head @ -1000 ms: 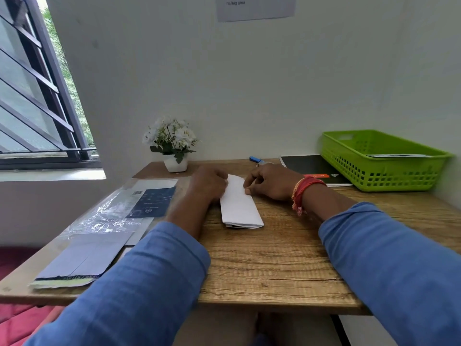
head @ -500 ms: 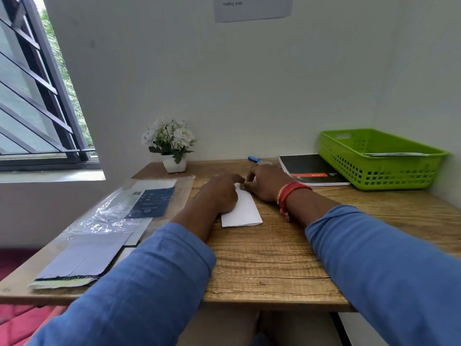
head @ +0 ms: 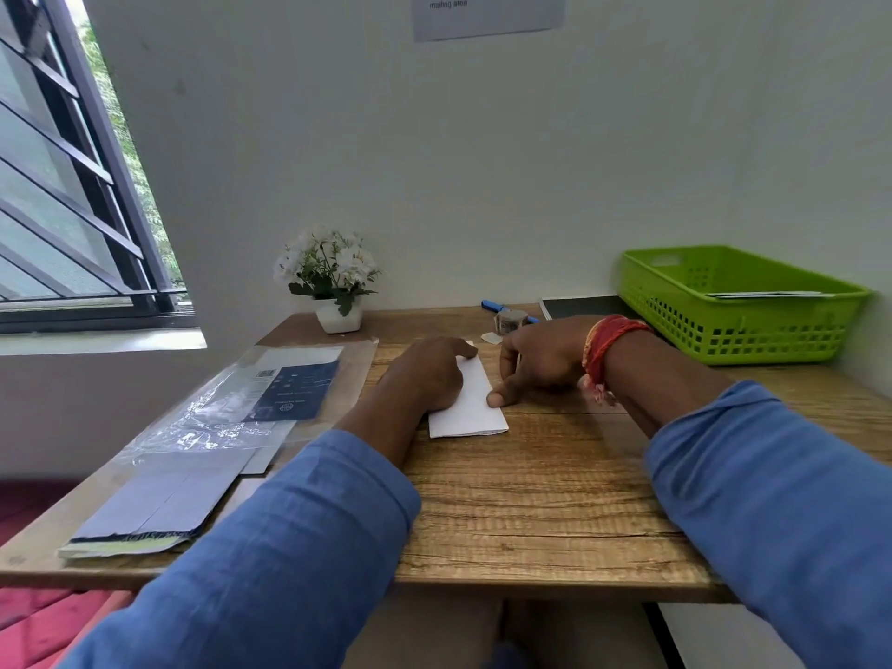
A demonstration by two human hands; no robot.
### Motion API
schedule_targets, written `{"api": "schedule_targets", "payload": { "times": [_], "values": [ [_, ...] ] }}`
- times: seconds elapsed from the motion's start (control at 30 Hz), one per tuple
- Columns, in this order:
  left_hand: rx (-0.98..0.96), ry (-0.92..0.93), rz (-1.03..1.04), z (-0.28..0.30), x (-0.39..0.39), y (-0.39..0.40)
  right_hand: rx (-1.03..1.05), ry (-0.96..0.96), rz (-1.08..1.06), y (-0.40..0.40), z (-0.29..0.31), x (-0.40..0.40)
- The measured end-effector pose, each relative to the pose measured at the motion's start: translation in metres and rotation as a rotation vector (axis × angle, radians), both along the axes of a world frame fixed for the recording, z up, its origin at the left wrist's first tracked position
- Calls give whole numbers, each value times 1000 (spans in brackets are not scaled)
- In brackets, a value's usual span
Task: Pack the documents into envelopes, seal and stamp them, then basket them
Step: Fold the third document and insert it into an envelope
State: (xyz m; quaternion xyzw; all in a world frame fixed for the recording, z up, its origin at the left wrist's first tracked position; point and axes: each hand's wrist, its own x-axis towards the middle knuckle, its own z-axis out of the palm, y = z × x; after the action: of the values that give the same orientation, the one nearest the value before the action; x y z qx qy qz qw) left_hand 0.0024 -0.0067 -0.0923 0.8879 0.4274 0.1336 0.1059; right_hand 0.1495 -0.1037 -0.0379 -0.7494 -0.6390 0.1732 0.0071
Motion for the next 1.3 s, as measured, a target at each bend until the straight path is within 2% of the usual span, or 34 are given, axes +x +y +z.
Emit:
{"api": "schedule_targets", "payload": {
  "times": [0.33, 0.47, 0.5, 0.6, 0.97, 1.3],
  "values": [
    [1, 5, 1, 0, -1, -1, -184, 64, 92, -11, 10, -1],
    [-4, 3, 2, 0, -1, -1, 77, 261, 64, -17, -2, 13],
    [-8, 7, 6, 0, -1, -1, 142, 262, 79, -18, -6, 14],
    [-15, 13, 30, 1, -1, -2, 225, 158, 113, -17, -14, 12],
    [-16, 24, 31, 2, -1, -3, 247, -131, 8, 16, -24, -8],
    [-6, 26, 32, 1, -1, -2, 292, -133, 0, 40, -31, -3]
  ]
}}
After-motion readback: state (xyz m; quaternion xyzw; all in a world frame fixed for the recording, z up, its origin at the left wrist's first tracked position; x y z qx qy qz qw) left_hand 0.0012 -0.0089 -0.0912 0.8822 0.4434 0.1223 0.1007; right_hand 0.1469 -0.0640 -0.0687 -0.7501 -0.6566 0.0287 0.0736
